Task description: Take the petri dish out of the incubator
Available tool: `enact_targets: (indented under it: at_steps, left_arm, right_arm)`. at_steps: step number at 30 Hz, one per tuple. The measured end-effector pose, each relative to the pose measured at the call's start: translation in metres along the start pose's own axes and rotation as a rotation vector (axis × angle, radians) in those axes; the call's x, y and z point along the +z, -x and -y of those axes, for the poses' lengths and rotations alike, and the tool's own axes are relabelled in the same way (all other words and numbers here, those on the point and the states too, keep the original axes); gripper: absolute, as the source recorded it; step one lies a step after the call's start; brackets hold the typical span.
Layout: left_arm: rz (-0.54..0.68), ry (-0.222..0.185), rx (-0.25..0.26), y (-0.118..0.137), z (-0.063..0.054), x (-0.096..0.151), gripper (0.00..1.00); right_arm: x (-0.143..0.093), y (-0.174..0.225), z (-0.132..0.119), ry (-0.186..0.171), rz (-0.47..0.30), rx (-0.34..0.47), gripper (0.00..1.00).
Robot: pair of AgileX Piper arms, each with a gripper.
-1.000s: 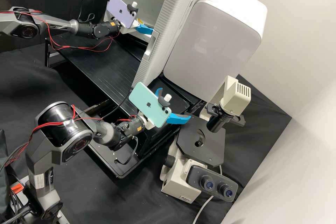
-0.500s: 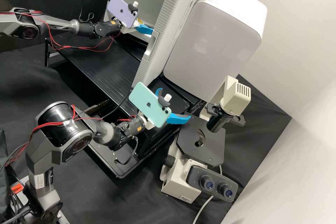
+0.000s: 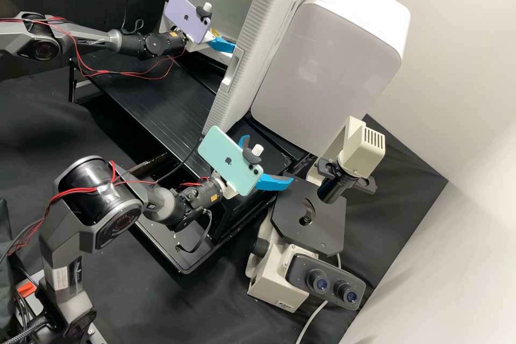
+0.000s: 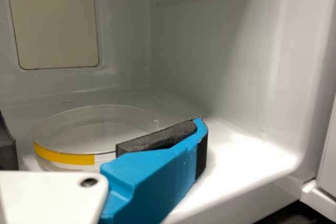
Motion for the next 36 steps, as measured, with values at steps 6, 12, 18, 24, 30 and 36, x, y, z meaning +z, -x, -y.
enact_targets:
  at_steps: [6, 12, 18, 24, 30, 36]
  left_arm:
    - [-0.002, -0.007, 0.003, -0.0001, -0.0004, 0.0002, 0.0]
    - [-0.016, -0.005, 0.002, -0.001, -0.0006, 0.0023, 0.0]
    - [-0.029, -0.004, -0.009, -0.0029, -0.0019, 0.0032, 0.0]
    - [-0.035, -0.002, -0.018, -0.0036, -0.0039, 0.0049, 0.0]
    - [-0.035, 0.0, -0.023, -0.0036, -0.0045, 0.0094, 0.0]
    - [-0.036, -0.006, -0.024, -0.0047, -0.0037, 0.0094, 0.0]
  right_arm:
    - [0.0, 0.0, 0.0, 0.0, 0.0, 0.0, 1.0]
    - [0.0, 0.0, 0.0, 0.0, 0.0, 0.0, 1.0]
    - [0.0, 0.0, 0.0, 0.0, 0.0, 0.0, 1.0]
    - [0.0, 0.0, 0.0, 0.0, 0.0, 0.0, 1.0]
    - [0.0, 0.0, 0.0, 0.0, 0.0, 0.0, 1.0]
    - [0.0, 0.0, 0.0, 0.0, 0.0, 0.0, 1.0]
